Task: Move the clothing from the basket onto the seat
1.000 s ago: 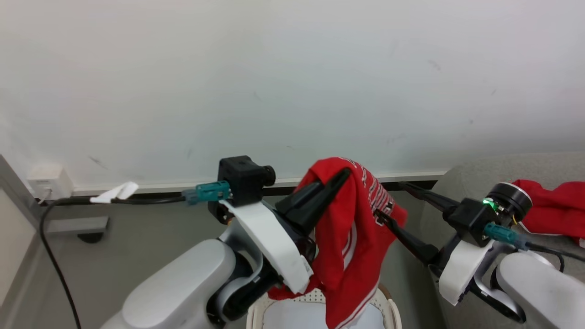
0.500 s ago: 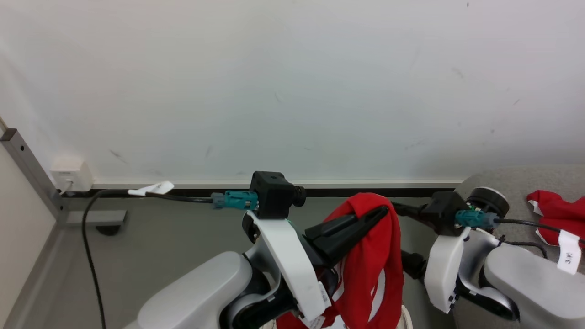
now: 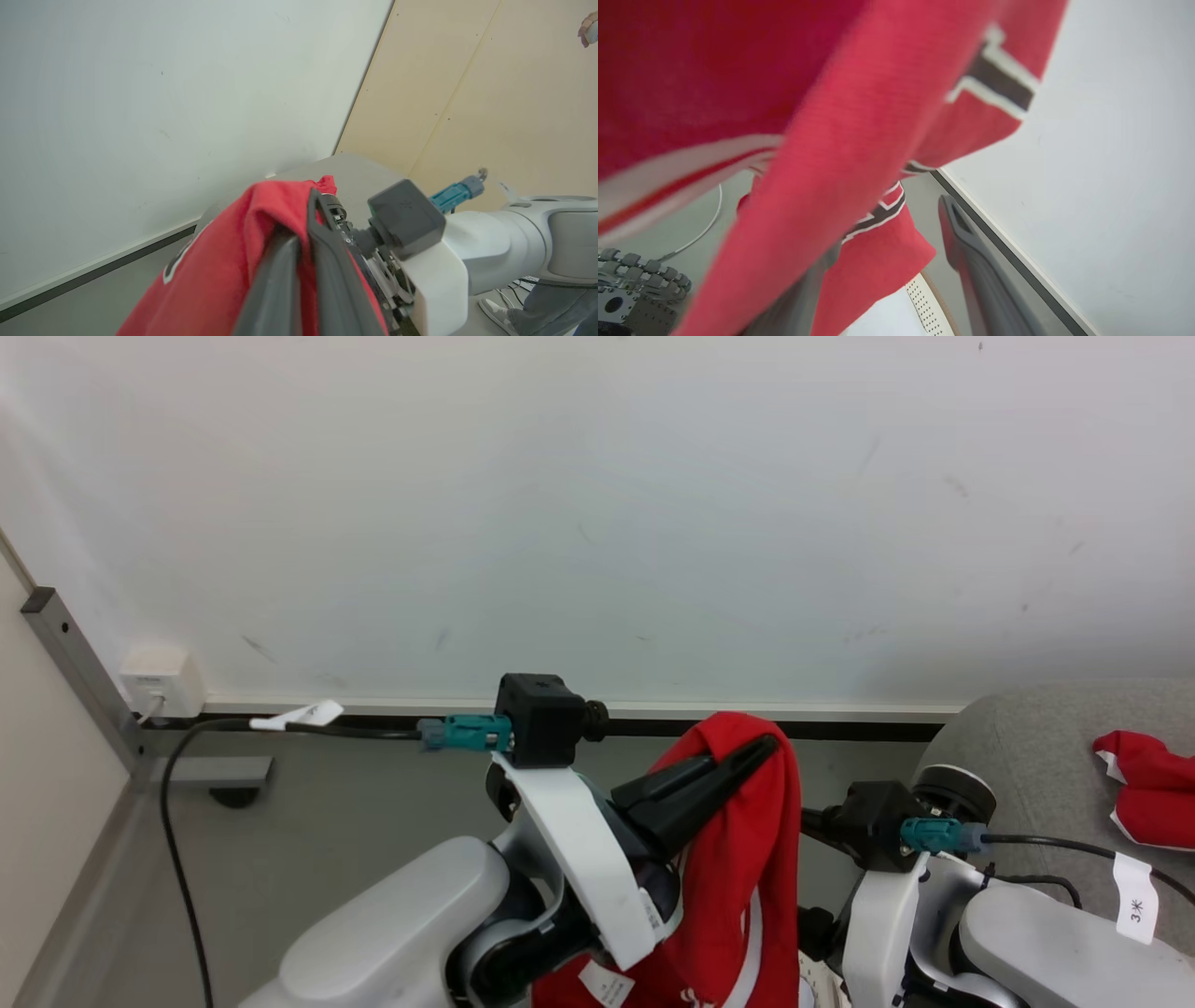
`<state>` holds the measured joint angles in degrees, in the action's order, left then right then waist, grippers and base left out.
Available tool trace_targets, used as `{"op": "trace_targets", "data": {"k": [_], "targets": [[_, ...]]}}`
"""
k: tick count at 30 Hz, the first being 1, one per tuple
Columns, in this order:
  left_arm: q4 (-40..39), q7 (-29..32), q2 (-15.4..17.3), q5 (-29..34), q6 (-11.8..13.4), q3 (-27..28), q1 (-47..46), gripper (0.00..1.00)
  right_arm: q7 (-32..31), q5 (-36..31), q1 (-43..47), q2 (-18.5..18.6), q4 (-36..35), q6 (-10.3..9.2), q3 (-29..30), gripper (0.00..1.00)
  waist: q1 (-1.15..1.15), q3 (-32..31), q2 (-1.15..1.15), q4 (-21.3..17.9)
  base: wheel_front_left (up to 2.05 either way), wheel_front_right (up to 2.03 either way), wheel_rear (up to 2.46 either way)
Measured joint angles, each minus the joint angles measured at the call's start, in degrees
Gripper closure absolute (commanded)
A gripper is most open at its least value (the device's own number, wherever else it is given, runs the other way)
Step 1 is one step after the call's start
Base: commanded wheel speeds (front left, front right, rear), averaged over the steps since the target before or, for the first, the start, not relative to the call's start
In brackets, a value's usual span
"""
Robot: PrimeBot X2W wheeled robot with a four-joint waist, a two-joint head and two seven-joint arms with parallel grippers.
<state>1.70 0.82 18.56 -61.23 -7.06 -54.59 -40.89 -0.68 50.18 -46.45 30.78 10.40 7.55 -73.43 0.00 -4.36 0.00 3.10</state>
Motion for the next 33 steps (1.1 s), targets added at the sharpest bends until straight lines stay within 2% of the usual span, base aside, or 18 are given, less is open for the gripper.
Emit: {"op": "trace_targets", "data": {"k": [19,33], "targets": [[5.4,-2.4,0.4,1.1,2.1,1.1,-0.5,1.00,3.1,0.2,-0.3,0.4,-1.8,0.00,0.0,0.00,0.00,0.3,0.00,-2.0,0.00,0.00,0.00],[6.0,-2.2,0.1,1.1,1.9,0.5,-0.5,1.00,6.1,0.0,-2.7,0.4,0.1,0.00,0.0,0.00,0.00,-0.1,0.00,-2.1,0.00,0.00,0.00]]}}
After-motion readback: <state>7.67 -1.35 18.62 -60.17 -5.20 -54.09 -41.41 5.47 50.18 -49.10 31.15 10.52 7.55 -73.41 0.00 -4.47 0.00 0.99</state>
